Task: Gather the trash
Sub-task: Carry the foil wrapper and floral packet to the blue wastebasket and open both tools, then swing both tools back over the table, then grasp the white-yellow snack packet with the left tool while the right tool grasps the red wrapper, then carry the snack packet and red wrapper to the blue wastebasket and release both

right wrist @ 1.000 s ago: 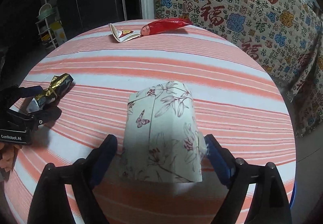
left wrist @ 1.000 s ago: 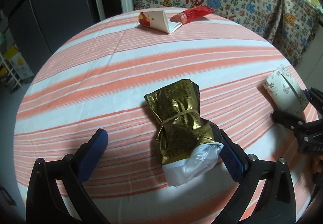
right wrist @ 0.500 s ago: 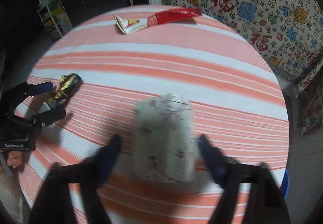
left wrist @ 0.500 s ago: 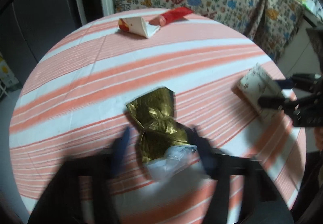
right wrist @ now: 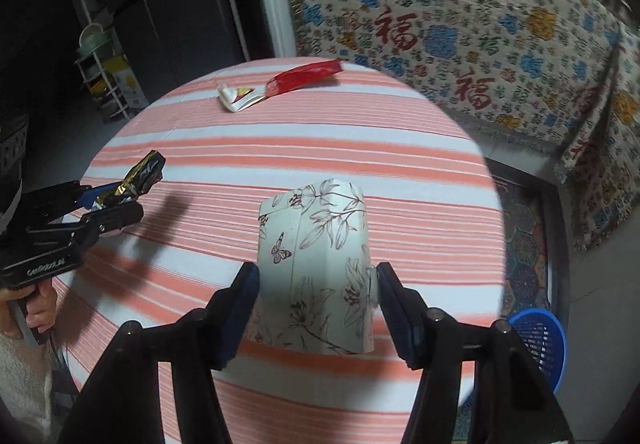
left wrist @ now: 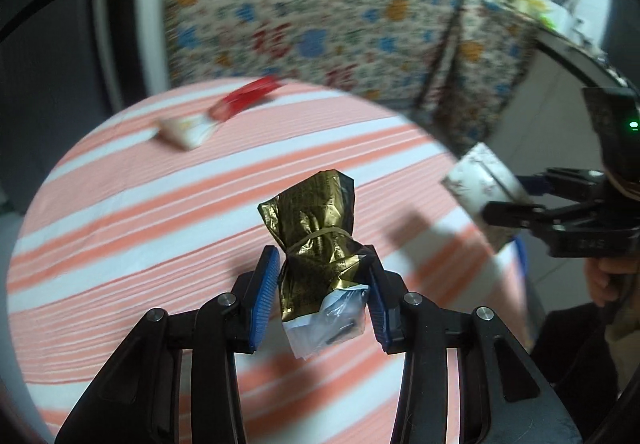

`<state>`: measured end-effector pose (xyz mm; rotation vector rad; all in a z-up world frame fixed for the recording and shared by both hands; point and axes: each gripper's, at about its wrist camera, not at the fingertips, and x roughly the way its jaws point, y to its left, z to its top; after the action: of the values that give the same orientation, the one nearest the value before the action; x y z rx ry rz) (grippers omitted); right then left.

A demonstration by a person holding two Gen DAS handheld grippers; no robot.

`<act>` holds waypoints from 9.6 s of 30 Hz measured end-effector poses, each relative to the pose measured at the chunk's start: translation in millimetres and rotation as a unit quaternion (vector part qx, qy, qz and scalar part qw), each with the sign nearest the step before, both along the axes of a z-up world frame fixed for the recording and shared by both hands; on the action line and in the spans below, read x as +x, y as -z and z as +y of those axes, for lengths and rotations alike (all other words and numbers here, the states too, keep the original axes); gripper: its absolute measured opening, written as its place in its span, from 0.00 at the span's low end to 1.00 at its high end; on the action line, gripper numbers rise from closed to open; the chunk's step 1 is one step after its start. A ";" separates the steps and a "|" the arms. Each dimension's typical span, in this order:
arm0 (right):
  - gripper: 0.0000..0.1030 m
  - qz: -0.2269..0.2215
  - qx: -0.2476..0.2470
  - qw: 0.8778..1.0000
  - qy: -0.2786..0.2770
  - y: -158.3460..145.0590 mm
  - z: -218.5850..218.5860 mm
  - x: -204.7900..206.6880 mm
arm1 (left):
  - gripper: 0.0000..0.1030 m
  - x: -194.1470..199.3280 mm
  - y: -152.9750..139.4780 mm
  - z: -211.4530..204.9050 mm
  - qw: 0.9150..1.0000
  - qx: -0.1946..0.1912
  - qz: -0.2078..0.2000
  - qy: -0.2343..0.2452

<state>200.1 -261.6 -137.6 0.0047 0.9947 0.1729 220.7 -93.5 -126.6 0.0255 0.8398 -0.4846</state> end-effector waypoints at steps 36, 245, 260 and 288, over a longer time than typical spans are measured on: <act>0.60 0.005 -0.016 0.966 0.260 69.0 -370.9 -124.8 | 0.45 9.5 61.2 -398.8 0.972 -0.040 0.087 0.216; 0.11 -0.062 0.003 0.984 0.168 -28.2 -135.4 -98.9 | 0.07 -22.0 -42.5 -157.9 0.992 -0.052 -0.025 0.112; 0.11 -0.028 0.020 0.965 0.259 -1.0 -280.1 -147.6 | 0.07 -31.4 -8.4 -316.1 0.980 -0.044 0.005 0.195; 0.14 0.044 0.051 0.959 0.275 96.3 -377.9 -121.3 | 0.28 1.5 83.3 -405.6 0.972 -0.024 0.055 0.227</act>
<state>78.8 -639.6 -233.8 0.3831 1.0360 -0.2897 222.2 -499.0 -210.0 0.1492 0.9333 -0.9435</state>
